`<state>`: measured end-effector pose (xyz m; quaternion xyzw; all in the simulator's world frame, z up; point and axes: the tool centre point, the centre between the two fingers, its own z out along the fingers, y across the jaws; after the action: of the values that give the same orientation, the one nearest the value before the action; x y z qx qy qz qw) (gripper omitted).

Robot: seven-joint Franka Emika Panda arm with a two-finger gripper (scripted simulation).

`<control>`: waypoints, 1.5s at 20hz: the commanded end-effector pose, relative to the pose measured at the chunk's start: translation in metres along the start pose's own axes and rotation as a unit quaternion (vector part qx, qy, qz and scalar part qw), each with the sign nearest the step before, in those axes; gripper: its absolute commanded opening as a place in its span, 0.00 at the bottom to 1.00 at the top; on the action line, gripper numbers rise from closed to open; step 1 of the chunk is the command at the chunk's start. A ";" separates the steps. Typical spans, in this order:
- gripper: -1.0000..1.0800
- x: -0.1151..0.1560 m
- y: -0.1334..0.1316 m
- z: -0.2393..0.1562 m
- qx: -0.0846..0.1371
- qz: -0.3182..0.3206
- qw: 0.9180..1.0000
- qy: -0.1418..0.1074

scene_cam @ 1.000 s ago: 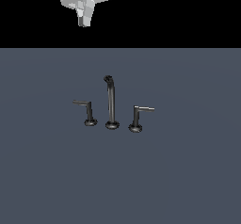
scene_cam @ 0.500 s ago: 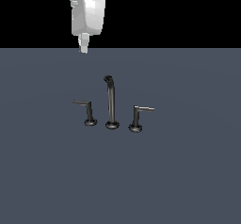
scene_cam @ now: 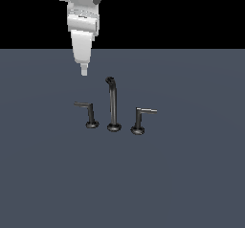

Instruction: Turn on the faucet by rotating a designated handle.

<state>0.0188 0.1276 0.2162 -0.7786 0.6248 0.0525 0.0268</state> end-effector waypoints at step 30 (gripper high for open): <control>0.00 -0.001 -0.039 0.118 0.024 0.215 0.975 0.054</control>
<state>0.0525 0.1477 0.0981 -0.6268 0.7792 0.0002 -0.0002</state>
